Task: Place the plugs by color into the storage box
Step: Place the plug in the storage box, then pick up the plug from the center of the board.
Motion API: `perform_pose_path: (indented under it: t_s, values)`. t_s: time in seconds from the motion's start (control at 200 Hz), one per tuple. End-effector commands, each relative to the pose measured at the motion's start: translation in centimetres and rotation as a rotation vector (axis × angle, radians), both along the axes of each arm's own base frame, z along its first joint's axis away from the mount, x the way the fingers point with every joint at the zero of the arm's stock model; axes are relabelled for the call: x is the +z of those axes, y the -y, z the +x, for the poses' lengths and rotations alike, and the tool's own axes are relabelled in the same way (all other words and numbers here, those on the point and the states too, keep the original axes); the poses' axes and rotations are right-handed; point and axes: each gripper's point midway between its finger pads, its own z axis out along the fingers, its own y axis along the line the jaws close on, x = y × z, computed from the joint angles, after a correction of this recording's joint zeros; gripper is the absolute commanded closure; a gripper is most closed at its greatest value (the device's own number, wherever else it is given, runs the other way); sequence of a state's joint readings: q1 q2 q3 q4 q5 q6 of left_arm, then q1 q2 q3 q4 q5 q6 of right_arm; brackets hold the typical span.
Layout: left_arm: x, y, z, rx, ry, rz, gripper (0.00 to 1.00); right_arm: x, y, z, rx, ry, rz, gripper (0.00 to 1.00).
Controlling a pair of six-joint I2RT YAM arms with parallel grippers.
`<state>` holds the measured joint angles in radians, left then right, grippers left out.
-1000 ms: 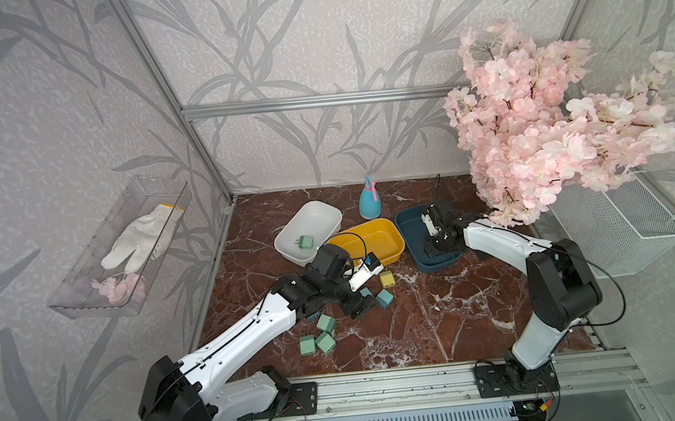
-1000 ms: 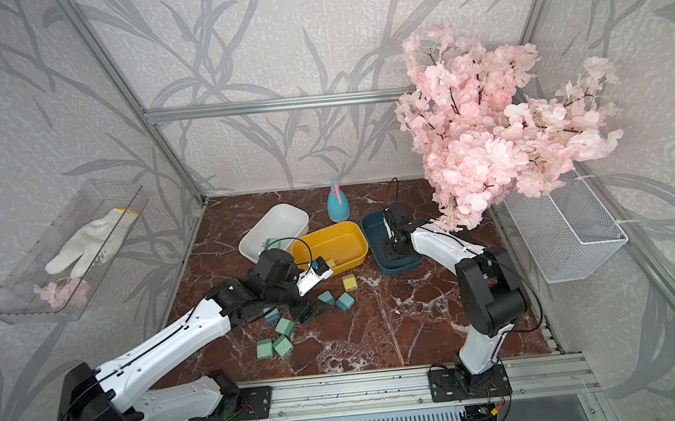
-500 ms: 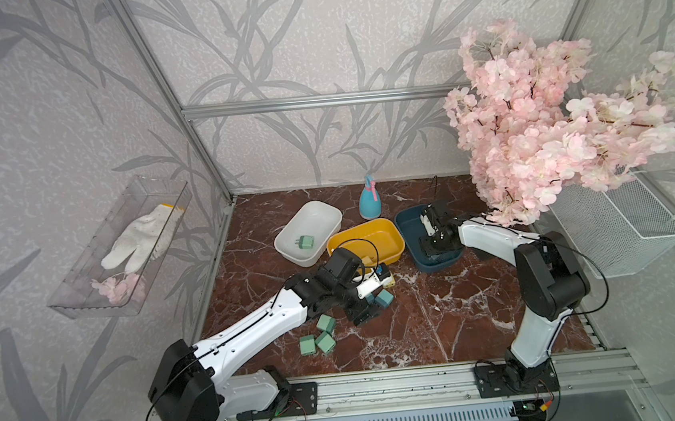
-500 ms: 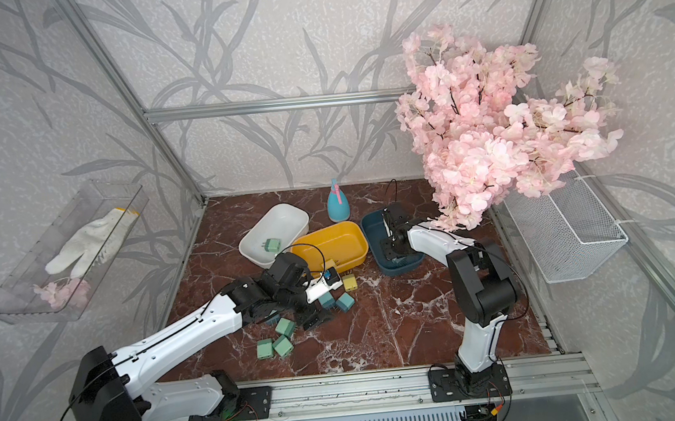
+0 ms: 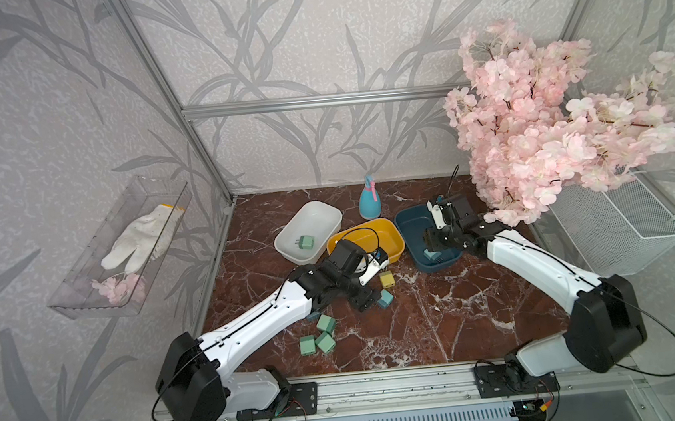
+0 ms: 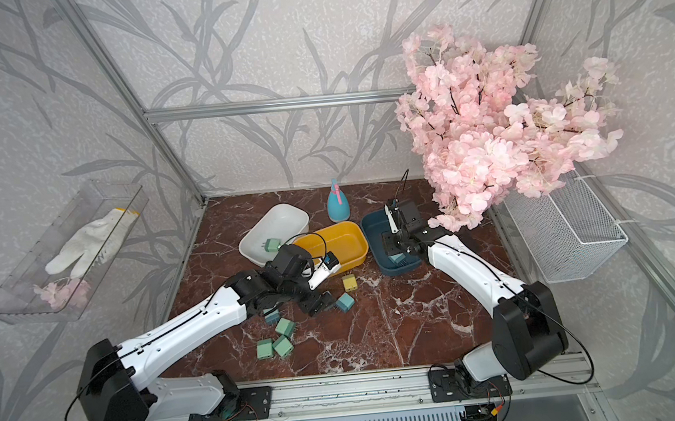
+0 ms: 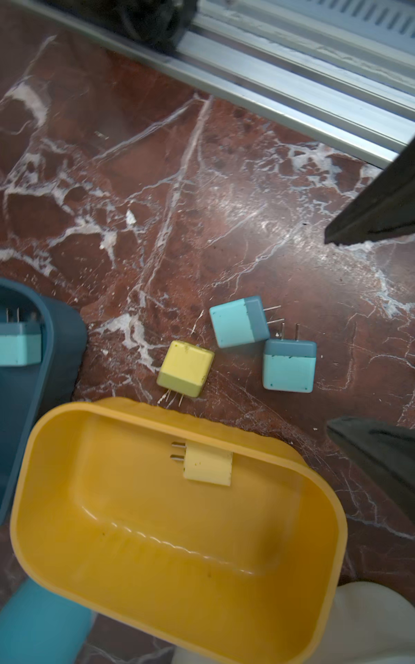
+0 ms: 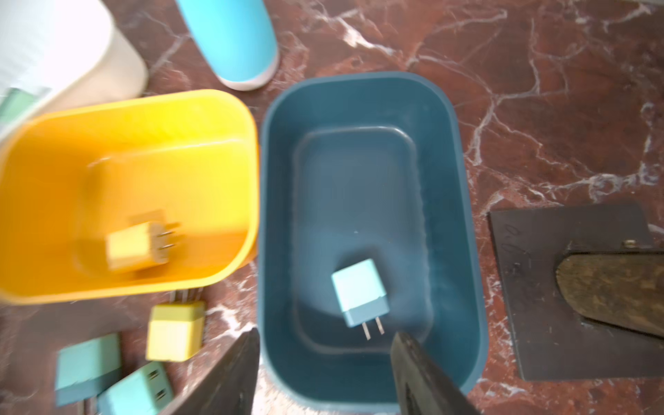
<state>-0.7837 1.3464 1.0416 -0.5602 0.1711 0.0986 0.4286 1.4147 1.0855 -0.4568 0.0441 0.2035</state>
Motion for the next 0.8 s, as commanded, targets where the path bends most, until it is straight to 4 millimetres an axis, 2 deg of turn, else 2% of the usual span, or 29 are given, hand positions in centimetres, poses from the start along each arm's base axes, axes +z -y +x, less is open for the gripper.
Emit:
perform_pose_path:
  t_s: [0.0, 0.12, 0.255, 0.33, 0.44, 0.52, 0.64, 0.795]
  values:
    - [-0.2, 0.3, 2.6, 0.297, -0.105, -0.013, 0.21, 1.0, -0.5, -1.6, -0.013, 0.019, 0.04, 0.37]
    - [-1.9, 1.9, 2.8, 0.416, -0.199, 0.023, 0.22, 2.6, -0.7, -2.8, -0.016, 0.066, 0.093, 0.37]
    - [-2.8, 4.0, 3.6, 0.524, -0.216, -0.038, 0.22, 4.4, 0.0, -3.9, -0.03, 0.139, 0.127, 0.37]
    - [-3.4, 4.7, 3.9, 0.597, -0.23, -0.06, 0.16, 4.9, 0.6, -4.5, -0.044, 0.161, 0.126, 0.37]
    - [-4.4, 6.5, 3.8, 0.606, -0.222, -0.025, 0.14, 5.0, 1.6, -5.3, -0.063, 0.186, 0.119, 0.37]
    - [-5.5, 6.7, 4.2, 0.644, -0.195, 0.026, 0.15, 4.9, 2.1, -5.9, -0.069, 0.198, 0.12, 0.36]
    - [-7.2, 5.6, 5.3, 0.767, -0.173, 0.083, 0.16, 4.6, 2.6, -6.7, -0.073, 0.203, 0.115, 0.36]
    - [-7.6, 6.2, 6.1, 0.785, -0.159, 0.067, 0.2, 4.6, 3.1, -7.2, -0.066, 0.206, 0.098, 0.35]
